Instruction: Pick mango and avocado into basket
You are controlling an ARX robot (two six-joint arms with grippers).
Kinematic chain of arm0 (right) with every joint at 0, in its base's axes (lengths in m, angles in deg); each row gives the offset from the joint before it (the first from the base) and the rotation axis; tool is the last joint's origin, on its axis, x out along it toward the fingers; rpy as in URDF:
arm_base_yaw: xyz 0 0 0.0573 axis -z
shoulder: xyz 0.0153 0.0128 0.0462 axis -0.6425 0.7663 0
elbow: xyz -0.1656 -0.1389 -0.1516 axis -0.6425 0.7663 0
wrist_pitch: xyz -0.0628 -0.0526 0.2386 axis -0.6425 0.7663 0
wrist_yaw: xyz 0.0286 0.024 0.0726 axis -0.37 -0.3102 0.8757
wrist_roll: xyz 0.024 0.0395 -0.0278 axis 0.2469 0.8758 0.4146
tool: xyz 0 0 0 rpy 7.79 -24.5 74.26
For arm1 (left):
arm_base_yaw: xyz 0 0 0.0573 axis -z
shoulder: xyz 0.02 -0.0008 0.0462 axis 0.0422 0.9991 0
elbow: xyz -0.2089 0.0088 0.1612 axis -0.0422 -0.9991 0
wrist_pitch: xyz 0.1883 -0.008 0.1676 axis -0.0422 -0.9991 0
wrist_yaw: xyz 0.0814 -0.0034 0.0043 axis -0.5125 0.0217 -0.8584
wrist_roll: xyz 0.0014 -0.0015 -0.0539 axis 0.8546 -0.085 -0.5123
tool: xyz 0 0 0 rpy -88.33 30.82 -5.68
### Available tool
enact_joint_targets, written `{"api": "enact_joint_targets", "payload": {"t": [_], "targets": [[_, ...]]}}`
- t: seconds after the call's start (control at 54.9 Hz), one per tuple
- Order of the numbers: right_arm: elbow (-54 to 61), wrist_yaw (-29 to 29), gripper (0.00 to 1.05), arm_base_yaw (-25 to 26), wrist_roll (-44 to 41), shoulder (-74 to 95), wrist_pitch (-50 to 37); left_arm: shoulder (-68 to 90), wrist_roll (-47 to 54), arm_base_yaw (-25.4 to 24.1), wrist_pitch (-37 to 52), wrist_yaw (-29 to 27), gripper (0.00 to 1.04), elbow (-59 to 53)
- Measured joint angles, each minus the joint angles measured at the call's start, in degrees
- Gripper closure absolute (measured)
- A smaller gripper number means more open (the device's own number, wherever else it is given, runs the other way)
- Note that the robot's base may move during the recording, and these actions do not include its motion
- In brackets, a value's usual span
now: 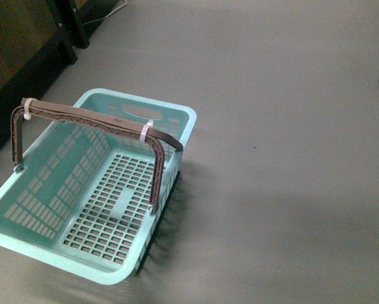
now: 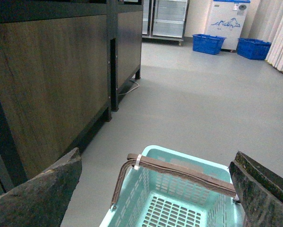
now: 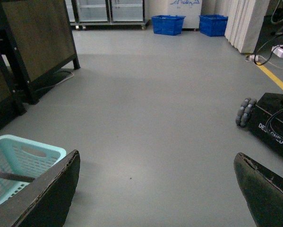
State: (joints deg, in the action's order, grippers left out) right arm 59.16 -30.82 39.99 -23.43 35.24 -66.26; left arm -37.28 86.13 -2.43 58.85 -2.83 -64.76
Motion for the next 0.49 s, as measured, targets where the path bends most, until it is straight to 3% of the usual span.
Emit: {"api": "enact_joint_targets", "payload": {"t": [0.492], "targets": [[0.0, 0.0, 0.09, 0.0, 0.0, 0.0, 0.0, 0.0, 0.0, 0.0, 0.0, 0.0, 0.09, 0.0]]}}
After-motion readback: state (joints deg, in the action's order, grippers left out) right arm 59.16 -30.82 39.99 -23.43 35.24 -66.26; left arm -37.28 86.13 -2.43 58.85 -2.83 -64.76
